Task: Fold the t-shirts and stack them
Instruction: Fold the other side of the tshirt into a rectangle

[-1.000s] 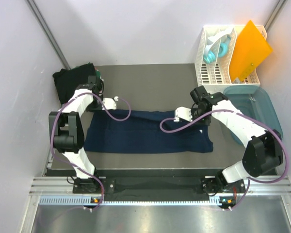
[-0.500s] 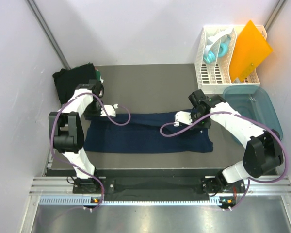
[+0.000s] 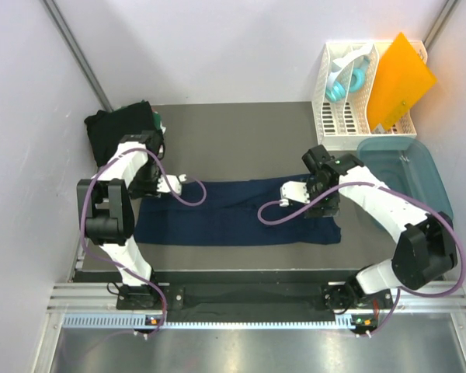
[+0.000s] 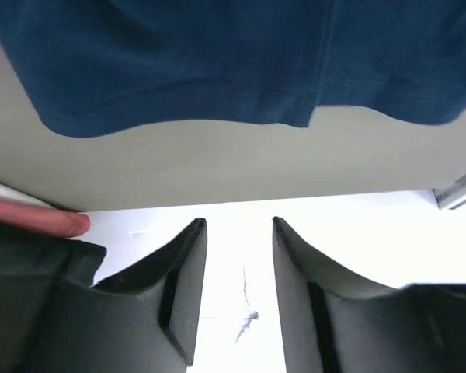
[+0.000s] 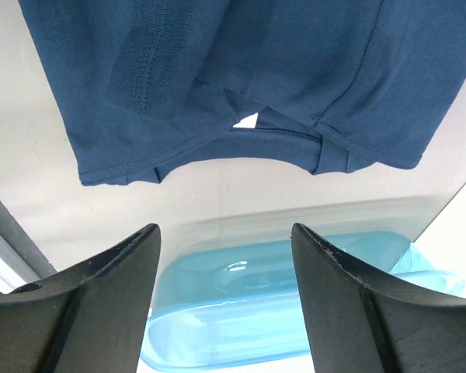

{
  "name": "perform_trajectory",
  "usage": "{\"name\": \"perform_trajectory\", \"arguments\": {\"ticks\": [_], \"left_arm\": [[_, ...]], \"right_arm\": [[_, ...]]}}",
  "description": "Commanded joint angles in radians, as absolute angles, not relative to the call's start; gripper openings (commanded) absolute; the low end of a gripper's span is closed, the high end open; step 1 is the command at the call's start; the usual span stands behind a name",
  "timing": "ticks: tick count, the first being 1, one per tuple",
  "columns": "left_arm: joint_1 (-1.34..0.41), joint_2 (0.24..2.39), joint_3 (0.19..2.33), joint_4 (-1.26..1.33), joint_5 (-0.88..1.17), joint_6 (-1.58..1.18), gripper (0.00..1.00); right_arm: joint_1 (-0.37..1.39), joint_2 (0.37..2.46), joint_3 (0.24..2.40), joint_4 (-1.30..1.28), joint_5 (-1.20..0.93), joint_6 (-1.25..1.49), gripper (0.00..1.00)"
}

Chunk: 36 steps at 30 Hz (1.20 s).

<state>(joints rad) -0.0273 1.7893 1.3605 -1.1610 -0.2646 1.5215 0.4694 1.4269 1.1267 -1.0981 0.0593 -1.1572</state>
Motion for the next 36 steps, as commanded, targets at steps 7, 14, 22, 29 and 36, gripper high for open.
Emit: {"name": "perform_trajectory", "arguments": {"ticks": [7,14,22,29,36], "left_arm": [[-0.008,1.775,1.459,-1.062,-0.29,1.542,0.47],[0.023,1.919,1.597,-1.043,-0.189,1.427,0.29],[0.017,2.003,1.669,-1.078,-0.127,1.405,0.0],[0.009,2.006,1.715,-1.129,-0.104,1.411,0.13],[0.006,2.014,1.721,-1.169,-0.087,1.439,0.29]], "right_arm": [[0.463,1.427,1.164,-1.005,0.092,-1.151,0.66],[0.384,1.603,1.336,-0.844,0.052,-1.006,0.02],[0.35,1.813,1.468,-0.85,-0.038,-0.936,0.0],[0.31,1.879,1.523,-0.862,-0.055,-0.954,0.46],[0.268,1.953,1.569,-0.87,-0.041,-0.974,0.49]]}}
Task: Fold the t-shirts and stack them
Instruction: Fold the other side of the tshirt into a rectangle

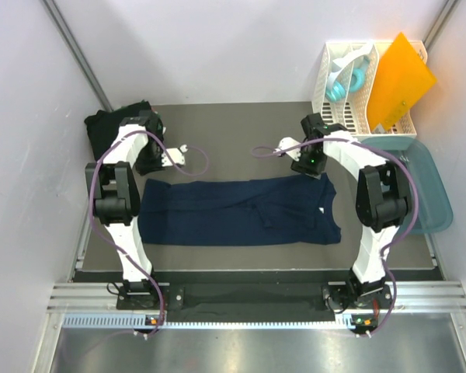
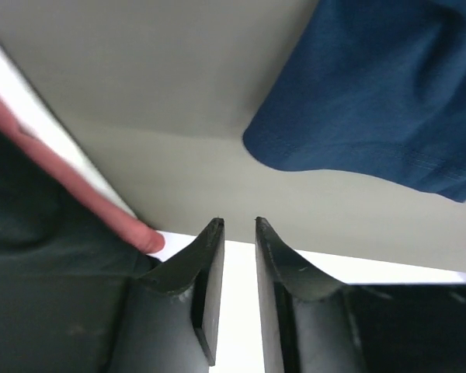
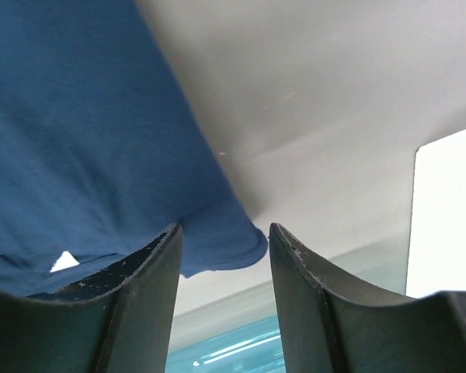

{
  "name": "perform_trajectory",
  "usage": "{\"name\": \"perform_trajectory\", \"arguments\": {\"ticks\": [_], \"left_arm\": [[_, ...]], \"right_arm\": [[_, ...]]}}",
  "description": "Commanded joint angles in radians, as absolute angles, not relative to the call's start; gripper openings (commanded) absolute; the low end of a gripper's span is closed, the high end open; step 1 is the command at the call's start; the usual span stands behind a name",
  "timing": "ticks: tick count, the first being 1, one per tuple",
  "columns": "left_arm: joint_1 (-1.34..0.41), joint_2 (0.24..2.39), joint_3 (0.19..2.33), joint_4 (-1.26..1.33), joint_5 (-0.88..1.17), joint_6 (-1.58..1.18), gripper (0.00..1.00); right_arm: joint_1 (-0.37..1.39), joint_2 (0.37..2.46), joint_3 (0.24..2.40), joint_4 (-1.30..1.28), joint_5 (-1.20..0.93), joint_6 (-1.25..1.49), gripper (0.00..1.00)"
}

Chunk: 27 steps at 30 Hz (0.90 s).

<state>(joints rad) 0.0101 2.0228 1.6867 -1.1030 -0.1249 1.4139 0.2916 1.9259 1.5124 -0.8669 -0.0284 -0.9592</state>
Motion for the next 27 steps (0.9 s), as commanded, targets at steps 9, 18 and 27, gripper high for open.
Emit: {"name": "perform_trajectory", "arguments": {"ticks": [9,18,27], "left_arm": [[0.005,2.075,1.761,-1.251,-0.061,1.451,0.29],[-0.028,2.166,1.839,-1.365,-0.005,1.445,0.28],[-0.034,2.209,1.867,-1.402,0.022,1.444,0.28]], "right_arm": [[0.249,2.006,1.595,-0.876,-0.02,-1.012,0.5],[0.249,2.04,1.617,-0.88,-0.005,-1.029,0.5],[0.249,2.078,1.64,-0.887,-0.005,-1.032,0.5]]}}
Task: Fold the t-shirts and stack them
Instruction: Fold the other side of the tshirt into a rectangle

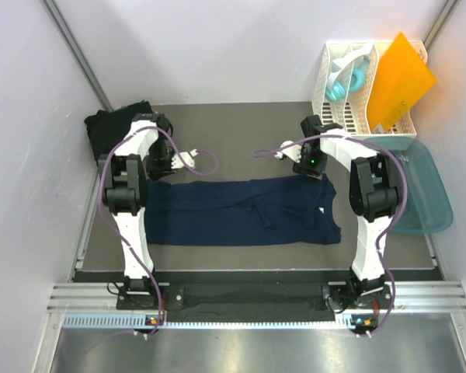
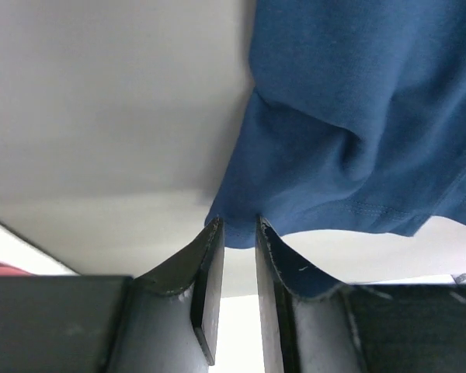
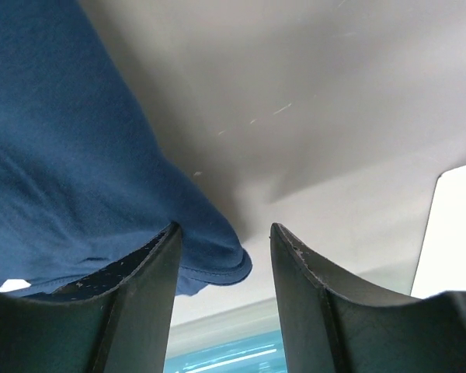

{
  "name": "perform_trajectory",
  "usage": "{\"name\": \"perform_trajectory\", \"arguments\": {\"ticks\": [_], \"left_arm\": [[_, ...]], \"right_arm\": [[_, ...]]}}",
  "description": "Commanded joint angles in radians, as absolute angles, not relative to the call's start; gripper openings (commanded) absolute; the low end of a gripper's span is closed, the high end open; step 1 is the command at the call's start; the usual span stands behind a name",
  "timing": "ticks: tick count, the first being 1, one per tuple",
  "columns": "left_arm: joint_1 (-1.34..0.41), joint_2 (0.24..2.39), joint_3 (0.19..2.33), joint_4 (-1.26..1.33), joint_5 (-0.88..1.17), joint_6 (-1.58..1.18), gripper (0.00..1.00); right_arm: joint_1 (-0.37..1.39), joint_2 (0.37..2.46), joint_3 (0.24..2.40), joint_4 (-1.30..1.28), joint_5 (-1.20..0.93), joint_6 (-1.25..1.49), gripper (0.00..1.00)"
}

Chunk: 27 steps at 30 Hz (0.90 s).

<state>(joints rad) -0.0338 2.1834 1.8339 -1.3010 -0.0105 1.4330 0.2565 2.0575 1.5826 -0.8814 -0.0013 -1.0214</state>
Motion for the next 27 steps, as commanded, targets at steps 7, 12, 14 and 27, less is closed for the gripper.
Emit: {"name": "perform_trajectory", "arguments": {"ticks": [7,12,14,27], "left_arm": [[-0.034,2.23,1.819,-1.374,-0.044,1.454,0.27],[-0.035,2.259,1.83,-1.381,-0.069,1.462,0.24],[-0.035,2.275,1.844,-1.393,-0.072,1.459,0.21],[-0.026,2.293,1.833,-1.371,-0.107,1.422,0.0]], "right_arm": [[0.25,2.108,1.671,-0.9,-0.003,-1.04,0.5],[0.25,2.125,1.675,-0.894,0.02,-1.043,0.5],[0.25,2.132,1.675,-0.893,0.025,-1.043,0.49],[0.25,2.154,1.681,-0.896,0.047,-1.045,0.1]]}}
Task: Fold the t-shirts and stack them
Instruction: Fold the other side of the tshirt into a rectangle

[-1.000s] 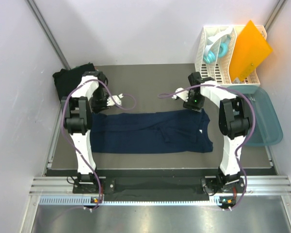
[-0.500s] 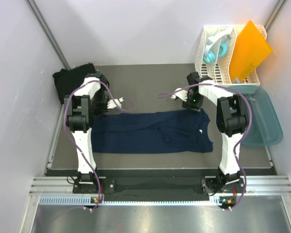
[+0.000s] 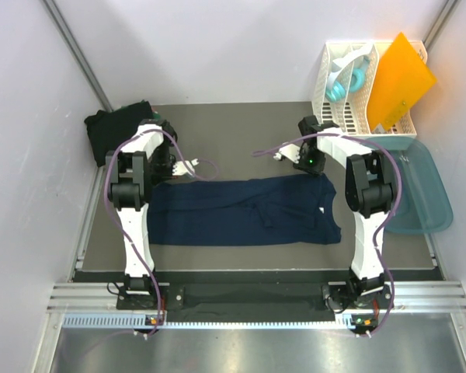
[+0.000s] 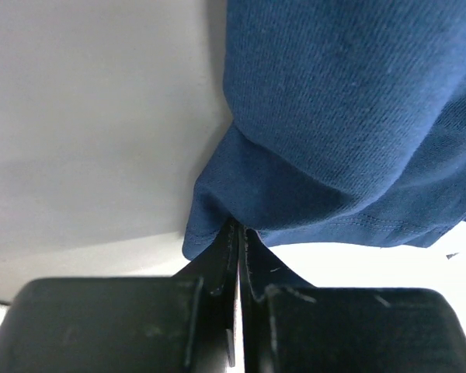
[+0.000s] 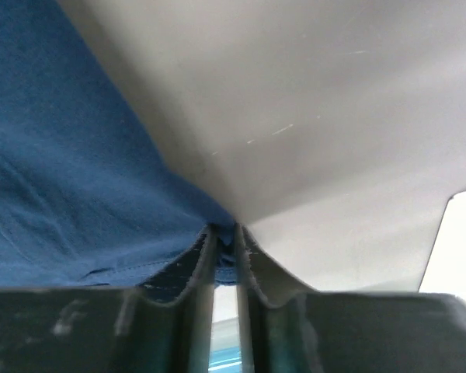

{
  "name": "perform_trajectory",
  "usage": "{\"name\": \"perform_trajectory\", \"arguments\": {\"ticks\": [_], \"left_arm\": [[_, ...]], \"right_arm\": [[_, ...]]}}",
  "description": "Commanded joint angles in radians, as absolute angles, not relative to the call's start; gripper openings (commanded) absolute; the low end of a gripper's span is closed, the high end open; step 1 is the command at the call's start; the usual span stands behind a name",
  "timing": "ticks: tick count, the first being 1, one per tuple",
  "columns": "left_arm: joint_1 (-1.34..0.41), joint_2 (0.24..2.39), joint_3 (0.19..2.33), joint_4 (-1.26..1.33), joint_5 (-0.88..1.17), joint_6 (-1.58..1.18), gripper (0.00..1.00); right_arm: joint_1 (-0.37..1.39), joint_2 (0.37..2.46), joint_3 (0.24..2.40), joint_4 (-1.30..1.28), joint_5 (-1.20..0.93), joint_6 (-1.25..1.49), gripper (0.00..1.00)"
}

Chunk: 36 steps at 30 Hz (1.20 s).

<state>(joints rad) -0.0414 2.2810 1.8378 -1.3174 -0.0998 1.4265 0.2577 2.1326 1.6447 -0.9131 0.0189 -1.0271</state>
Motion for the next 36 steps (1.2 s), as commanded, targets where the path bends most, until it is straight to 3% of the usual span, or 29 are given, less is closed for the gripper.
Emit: {"name": "perform_trajectory", "arguments": {"ticks": [1,21,26,29,30,33,34,36], "left_arm": [[-0.022,2.289,1.819,-1.359,-0.127,1.419,0.0],[-0.006,2.293,1.651,-1.097,-0.383,1.342,0.0],[-0.006,2.298,1.634,-1.028,-0.416,1.33,0.0],[-0.006,2.299,1.634,-1.006,-0.425,1.319,0.0],[-0.006,2.299,1.635,-0.999,-0.428,1.316,0.0],[-0.006,2.284,1.641,-0.973,-0.431,1.299,0.02],[-0.006,2.27,1.644,-0.97,-0.433,1.295,0.1],[-0.006,2.252,1.66,-0.968,-0.425,1.281,0.14]], "right_arm": [[0.249,2.155,1.68,-0.89,0.054,-1.046,0.03],[0.242,2.151,1.602,-0.821,0.149,-1.051,0.0],[0.242,2.131,1.566,-0.824,0.153,-1.058,0.05],[0.242,2.115,1.548,-0.821,0.158,-1.06,0.25],[0.242,2.103,1.543,-0.821,0.156,-1.058,0.39],[0.242,2.07,1.532,-0.816,0.158,-1.055,0.52],[0.242,2.059,1.531,-0.818,0.16,-1.055,0.54],[0.242,2.016,1.528,-0.821,0.166,-1.055,0.55]]}}
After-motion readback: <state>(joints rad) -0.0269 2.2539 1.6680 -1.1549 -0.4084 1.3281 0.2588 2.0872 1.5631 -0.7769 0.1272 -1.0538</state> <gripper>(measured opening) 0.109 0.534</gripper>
